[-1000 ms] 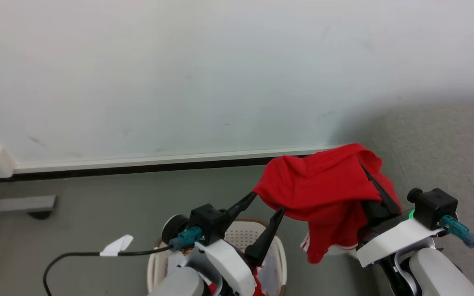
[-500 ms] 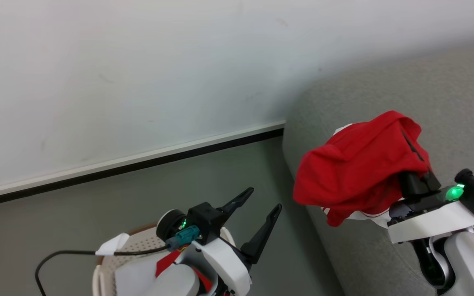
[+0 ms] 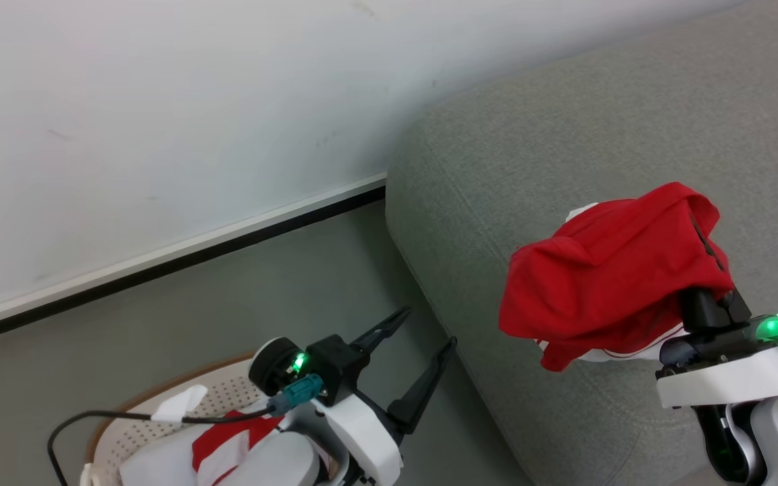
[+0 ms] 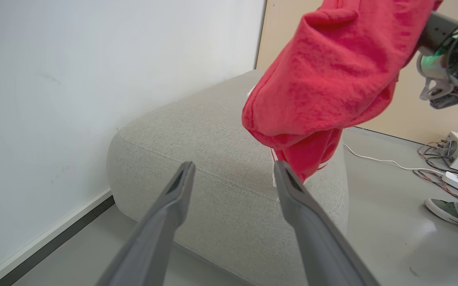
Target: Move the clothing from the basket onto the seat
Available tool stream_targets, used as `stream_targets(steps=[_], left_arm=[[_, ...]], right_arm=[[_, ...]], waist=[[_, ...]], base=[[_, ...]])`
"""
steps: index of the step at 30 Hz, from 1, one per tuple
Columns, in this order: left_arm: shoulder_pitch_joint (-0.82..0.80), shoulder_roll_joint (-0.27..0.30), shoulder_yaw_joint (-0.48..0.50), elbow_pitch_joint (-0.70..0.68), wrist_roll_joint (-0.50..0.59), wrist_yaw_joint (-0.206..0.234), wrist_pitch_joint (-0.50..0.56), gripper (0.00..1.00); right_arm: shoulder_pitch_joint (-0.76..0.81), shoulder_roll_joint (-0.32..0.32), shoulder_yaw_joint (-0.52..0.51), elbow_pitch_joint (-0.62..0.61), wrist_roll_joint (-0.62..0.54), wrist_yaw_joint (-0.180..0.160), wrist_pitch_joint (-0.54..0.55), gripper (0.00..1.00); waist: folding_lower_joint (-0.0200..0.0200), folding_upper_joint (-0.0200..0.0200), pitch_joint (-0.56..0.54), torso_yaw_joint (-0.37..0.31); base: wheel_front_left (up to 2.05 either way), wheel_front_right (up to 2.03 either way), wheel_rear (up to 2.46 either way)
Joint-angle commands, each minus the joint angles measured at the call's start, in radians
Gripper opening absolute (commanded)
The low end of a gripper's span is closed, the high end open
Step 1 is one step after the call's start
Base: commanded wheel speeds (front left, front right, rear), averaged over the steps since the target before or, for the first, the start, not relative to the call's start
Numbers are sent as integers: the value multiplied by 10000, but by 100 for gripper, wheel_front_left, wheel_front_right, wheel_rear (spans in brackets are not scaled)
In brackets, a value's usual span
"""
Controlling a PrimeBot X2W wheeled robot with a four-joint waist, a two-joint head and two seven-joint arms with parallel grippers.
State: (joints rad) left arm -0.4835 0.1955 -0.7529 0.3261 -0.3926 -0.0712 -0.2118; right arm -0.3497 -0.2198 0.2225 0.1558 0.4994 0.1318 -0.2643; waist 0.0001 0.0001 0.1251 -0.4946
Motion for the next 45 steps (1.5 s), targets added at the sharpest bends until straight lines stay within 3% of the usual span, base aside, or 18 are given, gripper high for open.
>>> stream_targets(steps=[1, 11, 24, 34, 41, 45], left_arm=[[-94, 32, -23, 67, 90, -37, -53, 100], [-418, 105, -168, 17, 181, -71, 67, 100], [-1537, 920, -104, -1051, 548, -112, 967, 100], [-2272, 1335, 82, -1784, 714, -23, 1308, 100], [-2464, 1446, 140, -1979, 756, 61, 1355, 100], [-2495, 1471, 162, -2003, 726, 101, 1291, 100]], right_arm=[[65, -34, -69, -97, -23, -22, 2, 0], [-567, -164, -343, -179, 374, -22, 3, 0], [-3321, -1456, -1545, 451, 853, -22, 5, 0], [-5152, -2654, -2761, 2259, 1349, -22, 4, 0], [-5553, -3310, -2689, 3977, 1176, -22, 4, 0], [-5739, -3594, -2143, 5359, 1162, -22, 82, 0]], waist=[[-1, -1, 42, -86], [-1, -1, 618, 26], [-1, -1, 3374, 1125], [-1, -1, 4951, 1875], [-1, -1, 5458, 2199], [-1, -1, 5612, 2336]], base=[[0, 0, 0], [0, 0, 0], [0, 0, 0], [0, 0, 0], [0, 0, 0], [0, 0, 0]])
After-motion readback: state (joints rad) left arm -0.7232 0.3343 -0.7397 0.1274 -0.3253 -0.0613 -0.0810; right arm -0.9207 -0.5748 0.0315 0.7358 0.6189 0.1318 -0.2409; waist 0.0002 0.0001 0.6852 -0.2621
